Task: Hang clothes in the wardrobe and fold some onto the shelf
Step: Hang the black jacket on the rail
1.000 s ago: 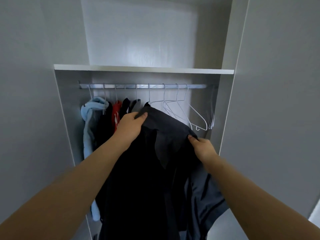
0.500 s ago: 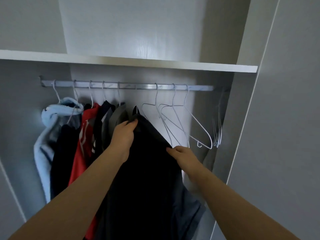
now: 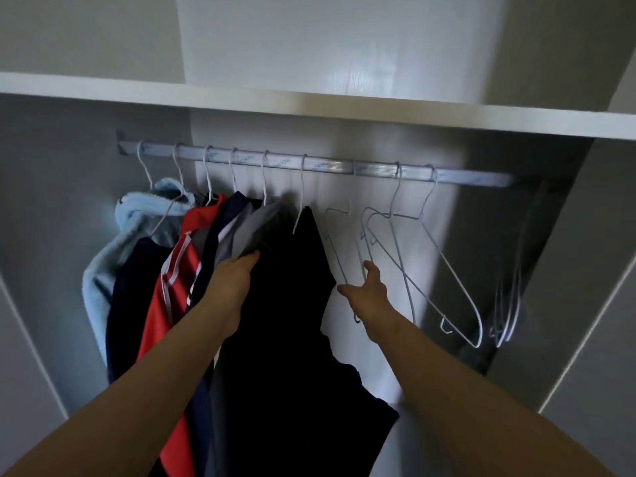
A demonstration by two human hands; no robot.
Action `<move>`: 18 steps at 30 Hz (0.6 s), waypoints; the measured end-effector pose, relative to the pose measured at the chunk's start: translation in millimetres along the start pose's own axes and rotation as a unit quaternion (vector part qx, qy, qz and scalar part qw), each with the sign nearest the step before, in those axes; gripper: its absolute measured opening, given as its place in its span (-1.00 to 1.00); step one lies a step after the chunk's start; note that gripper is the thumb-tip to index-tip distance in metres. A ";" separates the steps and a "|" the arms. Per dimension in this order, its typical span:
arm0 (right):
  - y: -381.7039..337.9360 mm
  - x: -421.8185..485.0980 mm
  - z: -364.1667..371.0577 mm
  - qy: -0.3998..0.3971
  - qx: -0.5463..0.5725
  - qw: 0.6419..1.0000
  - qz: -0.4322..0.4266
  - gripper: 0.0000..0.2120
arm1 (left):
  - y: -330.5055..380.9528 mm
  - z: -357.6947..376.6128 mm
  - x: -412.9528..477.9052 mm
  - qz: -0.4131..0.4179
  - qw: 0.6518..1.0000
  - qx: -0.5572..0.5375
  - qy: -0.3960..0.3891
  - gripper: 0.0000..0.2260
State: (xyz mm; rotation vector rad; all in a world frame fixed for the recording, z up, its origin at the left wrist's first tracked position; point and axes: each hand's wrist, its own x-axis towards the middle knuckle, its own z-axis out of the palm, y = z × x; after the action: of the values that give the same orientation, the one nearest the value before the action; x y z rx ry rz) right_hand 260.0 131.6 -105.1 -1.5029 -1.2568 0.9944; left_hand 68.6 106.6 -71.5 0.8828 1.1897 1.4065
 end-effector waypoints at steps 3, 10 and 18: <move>-5.0 9.0 5.2 -0.047 0.118 0.989 0.075 -0.41 | 3.8 -2.4 11.1 -0.004 1.000 -0.013 0.004 -0.85; -30.0 16.6 24.1 -0.021 0.175 0.984 0.015 -0.71 | 3.9 -12.1 30.6 -0.026 0.999 -0.027 -0.036 -0.85; -16.7 2.7 37.1 0.041 0.174 0.983 -0.049 -0.65 | 5.3 -18.3 41.2 -0.048 0.997 -0.031 -0.060 -0.83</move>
State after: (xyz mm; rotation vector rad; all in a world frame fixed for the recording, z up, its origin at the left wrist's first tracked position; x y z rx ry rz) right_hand 220.7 140.6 -98.7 -1.1879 -1.0270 1.0171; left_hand 42.4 143.6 -74.2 0.8437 1.0780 1.2893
